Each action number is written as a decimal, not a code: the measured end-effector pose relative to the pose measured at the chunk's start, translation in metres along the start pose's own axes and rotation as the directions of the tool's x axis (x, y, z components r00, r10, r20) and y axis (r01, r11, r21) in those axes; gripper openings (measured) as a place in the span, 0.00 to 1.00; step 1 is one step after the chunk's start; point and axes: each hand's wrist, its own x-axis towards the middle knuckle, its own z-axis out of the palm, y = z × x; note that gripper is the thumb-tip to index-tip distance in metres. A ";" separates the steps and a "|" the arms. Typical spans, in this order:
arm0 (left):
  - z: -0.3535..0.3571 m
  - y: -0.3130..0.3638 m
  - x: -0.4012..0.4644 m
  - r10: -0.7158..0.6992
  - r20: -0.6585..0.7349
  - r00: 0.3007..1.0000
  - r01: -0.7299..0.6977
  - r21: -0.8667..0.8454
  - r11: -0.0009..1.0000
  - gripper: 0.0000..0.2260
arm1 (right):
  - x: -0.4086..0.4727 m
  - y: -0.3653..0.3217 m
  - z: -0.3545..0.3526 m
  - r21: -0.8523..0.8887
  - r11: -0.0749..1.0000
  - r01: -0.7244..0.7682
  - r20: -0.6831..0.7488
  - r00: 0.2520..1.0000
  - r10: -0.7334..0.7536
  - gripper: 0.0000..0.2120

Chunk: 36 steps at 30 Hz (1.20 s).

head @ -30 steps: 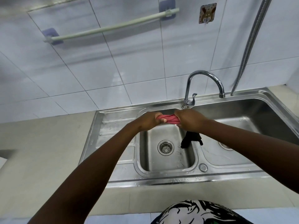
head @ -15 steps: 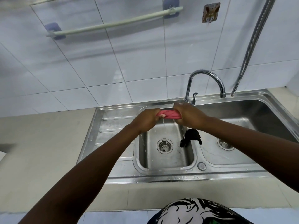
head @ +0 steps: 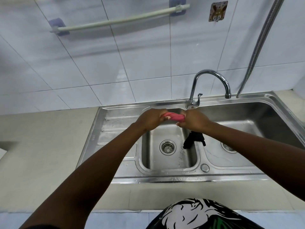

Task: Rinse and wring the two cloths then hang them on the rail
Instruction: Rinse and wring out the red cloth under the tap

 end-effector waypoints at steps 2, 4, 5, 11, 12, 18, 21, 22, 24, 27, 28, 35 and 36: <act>0.004 0.002 -0.003 0.063 -0.135 0.989 -0.047 0.122 0.991 0.09 | 0.000 -0.002 -0.003 0.279 0.957 -0.074 0.043 0.997 0.065 0.06; 0.009 0.004 -0.003 0.115 -0.211 0.971 -0.075 0.188 0.979 0.07 | -0.004 -0.006 -0.003 0.481 0.865 -0.145 0.102 0.989 0.109 0.09; 0.010 0.005 -0.004 0.125 -0.223 0.967 -0.080 0.201 0.976 0.07 | -0.005 -0.006 -0.001 0.550 0.812 -0.196 0.155 0.979 0.132 0.07; 0.016 0.009 -0.009 0.130 -0.289 0.948 -0.085 0.163 0.983 0.08 | -0.007 -0.004 0.007 0.718 0.584 -0.379 0.393 0.913 0.109 0.11; 0.015 0.008 -0.008 0.088 -0.237 0.967 -0.062 0.116 0.991 0.09 | -0.008 -0.004 0.007 0.698 0.624 -0.351 0.368 0.924 0.109 0.12; 0.009 0.016 -0.009 -0.191 0.152 0.970 0.243 -0.542 0.804 0.11 | -0.022 -0.002 0.007 0.588 0.791 -0.168 0.148 0.984 0.099 0.23; 0.007 0.018 -0.015 -0.205 0.199 0.958 0.285 -0.612 0.738 0.14 | -0.021 0.005 0.013 0.636 0.759 -0.144 0.095 0.990 0.108 0.12; 0.005 0.019 -0.018 -0.225 0.178 0.958 0.287 -0.605 0.743 0.14 | -0.020 0.008 0.015 0.638 0.760 -0.125 0.079 0.992 0.097 0.09; 0.002 0.024 -0.022 -0.309 0.130 0.942 0.325 -0.584 0.744 0.14 | -0.020 0.012 0.018 0.605 0.790 -0.095 0.048 0.995 0.083 0.08; 0.003 0.029 -0.022 -0.360 0.090 0.928 0.340 -0.595 0.728 0.13 | -0.022 0.012 0.016 0.576 0.815 -0.064 0.009 0.997 0.071 0.07; 0.003 0.031 -0.022 -0.345 0.063 0.937 0.314 -0.587 0.746 0.12 | -0.021 0.011 0.015 0.571 0.819 -0.051 0.004 0.998 0.060 0.08; -0.007 0.035 -0.018 -0.231 -0.024 0.973 0.208 -0.354 0.912 0.10 | -0.024 0.017 0.006 0.777 0.629 -0.027 -0.009 0.998 0.054 0.04; -0.010 0.035 -0.019 -0.216 0.018 0.976 0.210 -0.326 0.922 0.11 | -0.026 0.017 0.004 0.798 0.602 -0.029 -0.010 0.998 0.063 0.04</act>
